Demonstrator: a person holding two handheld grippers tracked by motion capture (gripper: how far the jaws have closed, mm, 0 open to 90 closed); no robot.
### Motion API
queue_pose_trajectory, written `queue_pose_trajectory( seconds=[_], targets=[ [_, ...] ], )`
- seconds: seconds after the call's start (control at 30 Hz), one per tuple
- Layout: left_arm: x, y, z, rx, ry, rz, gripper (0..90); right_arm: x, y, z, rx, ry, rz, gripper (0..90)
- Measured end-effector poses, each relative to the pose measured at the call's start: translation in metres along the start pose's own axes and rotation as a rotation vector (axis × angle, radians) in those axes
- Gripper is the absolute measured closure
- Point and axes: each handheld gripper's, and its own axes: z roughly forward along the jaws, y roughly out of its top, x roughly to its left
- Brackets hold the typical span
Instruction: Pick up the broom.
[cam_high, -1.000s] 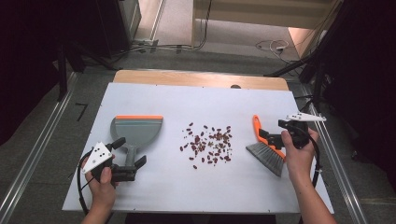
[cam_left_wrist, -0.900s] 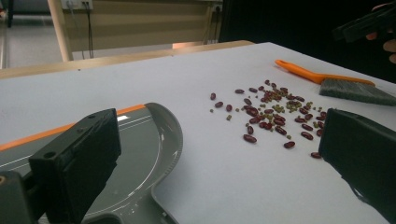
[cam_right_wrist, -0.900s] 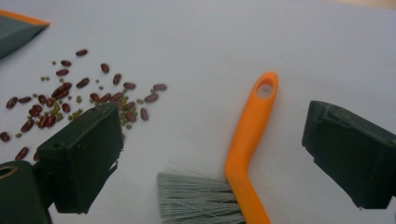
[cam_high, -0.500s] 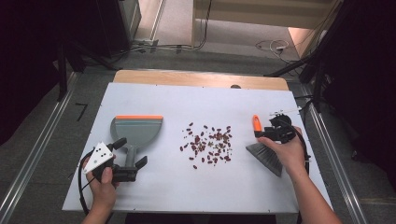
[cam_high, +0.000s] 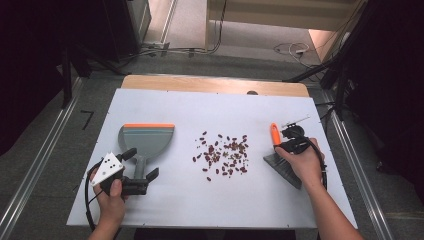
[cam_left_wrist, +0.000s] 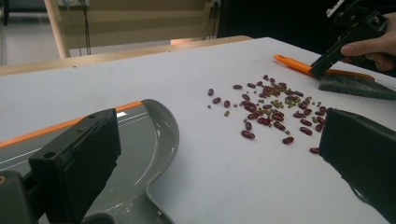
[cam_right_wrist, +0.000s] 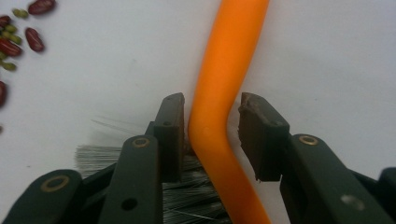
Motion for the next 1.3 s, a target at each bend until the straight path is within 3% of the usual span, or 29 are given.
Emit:
queue_pose_trajectory(
  seconds=[0.1,0.2,0.4,0.57,0.73,0.83,0.9,0.93,0.97,1.0,1.2,1.27,1.3],
  targets=[
    [0.000,0.000,0.000,0.003,0.000,0.004,0.1,0.001,-0.001,0.002,0.006,-0.007,-0.010,62.6],
    [-0.001,0.000,0.000,0.003,-0.003,0.008,0.1,-0.004,0.001,0.003,0.024,0.033,0.027,63.4],
    [-0.004,0.001,0.003,0.012,-0.010,0.022,0.1,-0.006,0.004,0.003,0.043,0.034,0.056,67.3],
    [-0.007,0.002,0.004,0.017,-0.011,0.039,0.1,-0.007,0.001,0.003,0.020,0.042,0.079,67.6],
    [-0.008,0.002,0.003,0.014,-0.010,0.042,0.1,-0.006,-0.004,0.002,-0.021,0.035,0.065,67.6],
    [-0.009,0.003,0.003,0.013,-0.010,0.042,0.1,-0.009,-0.010,-0.001,-0.077,0.055,0.082,67.6],
    [-0.009,0.003,0.003,0.013,-0.010,0.043,0.1,-0.011,-0.017,-0.008,-0.150,0.076,0.085,67.7],
    [-0.009,0.003,0.003,0.012,-0.011,0.044,0.1,-0.011,-0.017,-0.008,-0.150,0.076,0.085,67.7],
    [-0.009,0.003,0.003,0.013,-0.011,0.045,0.1,-0.012,-0.023,-0.013,-0.199,0.086,0.084,67.9],
    [-0.009,0.003,0.003,0.013,-0.008,0.044,0.1,-0.012,-0.023,-0.013,-0.199,0.086,0.084,67.9],
    [-0.014,0.005,0.001,0.005,0.008,0.050,0.1,-0.019,-0.047,-0.036,-0.404,0.124,0.133,68.2],
    [-0.015,0.005,0.002,0.005,0.007,0.051,0.1,-0.019,-0.051,-0.038,-0.430,0.129,0.131,68.2],
    [-0.016,0.006,0.002,0.003,0.006,0.052,0.1,-0.020,-0.058,-0.040,-0.482,0.136,0.135,68.3]
  ],
)
